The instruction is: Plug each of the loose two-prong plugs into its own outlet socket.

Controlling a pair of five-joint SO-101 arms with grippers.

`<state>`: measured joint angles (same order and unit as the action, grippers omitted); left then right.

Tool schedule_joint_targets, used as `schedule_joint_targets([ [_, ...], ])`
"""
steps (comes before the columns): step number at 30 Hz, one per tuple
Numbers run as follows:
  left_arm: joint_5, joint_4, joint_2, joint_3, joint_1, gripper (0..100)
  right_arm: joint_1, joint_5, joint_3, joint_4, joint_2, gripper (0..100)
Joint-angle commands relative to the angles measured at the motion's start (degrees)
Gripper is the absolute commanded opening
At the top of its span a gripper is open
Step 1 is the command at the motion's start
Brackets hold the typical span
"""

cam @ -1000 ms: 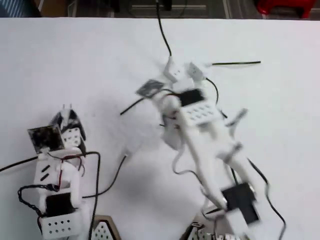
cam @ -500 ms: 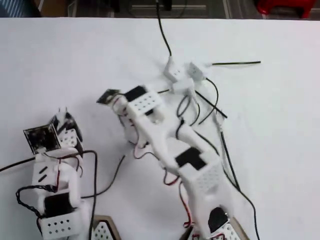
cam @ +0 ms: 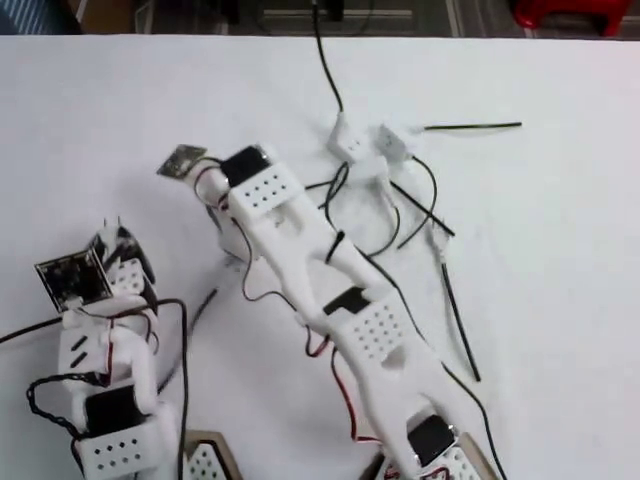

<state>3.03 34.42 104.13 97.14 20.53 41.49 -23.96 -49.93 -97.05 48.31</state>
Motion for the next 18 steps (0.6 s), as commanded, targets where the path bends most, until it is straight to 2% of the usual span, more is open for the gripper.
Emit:
schedule_joint_targets([
  [1, 0.4, -0.4, 0.5, -0.2, 0.4, 2, 1.2, 0.5, -7.6, -1.1, 2.1, 1.9],
  [5, 0.4, -0.4, 0.5, -0.2, 0.4, 2, 1.6, 0.5, -10.0, -1.2, 3.6, 1.9],
  [9, 0.4, -0.4, 0.5, -0.2, 0.4, 2, -1.2, 0.5, -10.8, -1.4, -0.2, 1.9],
  [14, 0.2, 0.1, 0.5, -0.3, 0.3, 2, -8.1, 2.5, -6.9, -1.5, -7.7, 1.9],
  [18, -6.2, 2.3, 0.2, -1.3, -2.7, 2, -14.5, 3.7, 2.8, -1.5, -14.1, 1.9],
])
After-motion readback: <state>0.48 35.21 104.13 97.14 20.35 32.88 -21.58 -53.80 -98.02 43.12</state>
